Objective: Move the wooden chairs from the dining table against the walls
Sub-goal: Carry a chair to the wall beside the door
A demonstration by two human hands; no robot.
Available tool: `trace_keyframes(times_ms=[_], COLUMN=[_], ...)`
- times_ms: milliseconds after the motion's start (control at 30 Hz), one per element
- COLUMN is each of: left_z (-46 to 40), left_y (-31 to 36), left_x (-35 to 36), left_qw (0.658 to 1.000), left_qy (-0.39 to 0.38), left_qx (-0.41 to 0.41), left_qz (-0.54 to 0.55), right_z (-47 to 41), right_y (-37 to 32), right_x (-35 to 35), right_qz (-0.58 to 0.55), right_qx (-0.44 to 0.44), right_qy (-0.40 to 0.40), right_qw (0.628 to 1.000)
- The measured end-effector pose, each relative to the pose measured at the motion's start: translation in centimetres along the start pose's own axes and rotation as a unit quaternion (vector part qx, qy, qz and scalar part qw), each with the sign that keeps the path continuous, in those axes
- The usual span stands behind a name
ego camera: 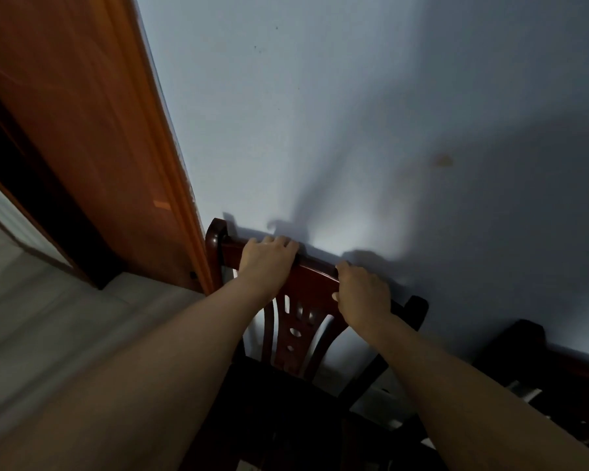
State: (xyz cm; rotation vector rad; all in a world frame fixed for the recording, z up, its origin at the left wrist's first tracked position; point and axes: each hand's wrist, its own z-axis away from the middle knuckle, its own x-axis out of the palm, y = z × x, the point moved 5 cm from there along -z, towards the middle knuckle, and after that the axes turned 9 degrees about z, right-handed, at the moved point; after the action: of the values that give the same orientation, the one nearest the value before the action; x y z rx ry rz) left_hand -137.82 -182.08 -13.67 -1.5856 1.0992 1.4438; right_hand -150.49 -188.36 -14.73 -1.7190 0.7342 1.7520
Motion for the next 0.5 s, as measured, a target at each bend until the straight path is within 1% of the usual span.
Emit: trace_keyframes(times_ms=[133, 233, 333, 500], left_z=[0.0, 0.2, 0.6, 2.2], left_y=[-0.1, -0.3, -0.3, -1.1], left_x=[0.5, 0.5, 0.6, 0.0], left_qw=[1.0, 1.0, 0.999, 0.996], left_qy=[0.003, -0.005, -0.031, -0.07], left_qx=[-0.008, -0.018, -0.025, -0.049], left_qz=[0.009, 0.01, -0.002, -0.017], right_z=[-0.1, 0.3, 0.7, 1.3], right_y=[-0.2, -0.7, -1.0, -1.4], right_x=[0.3, 0.8, 1.1, 0.8], right_qz=[-0.007, 0.009, 0.025, 0.005], right_qx=[0.007, 0.004, 0.009, -0.01], right_qy=[0.011, 0.004, -0.019, -0.035], right_qw=[1.0, 1.0, 0.999, 0.999])
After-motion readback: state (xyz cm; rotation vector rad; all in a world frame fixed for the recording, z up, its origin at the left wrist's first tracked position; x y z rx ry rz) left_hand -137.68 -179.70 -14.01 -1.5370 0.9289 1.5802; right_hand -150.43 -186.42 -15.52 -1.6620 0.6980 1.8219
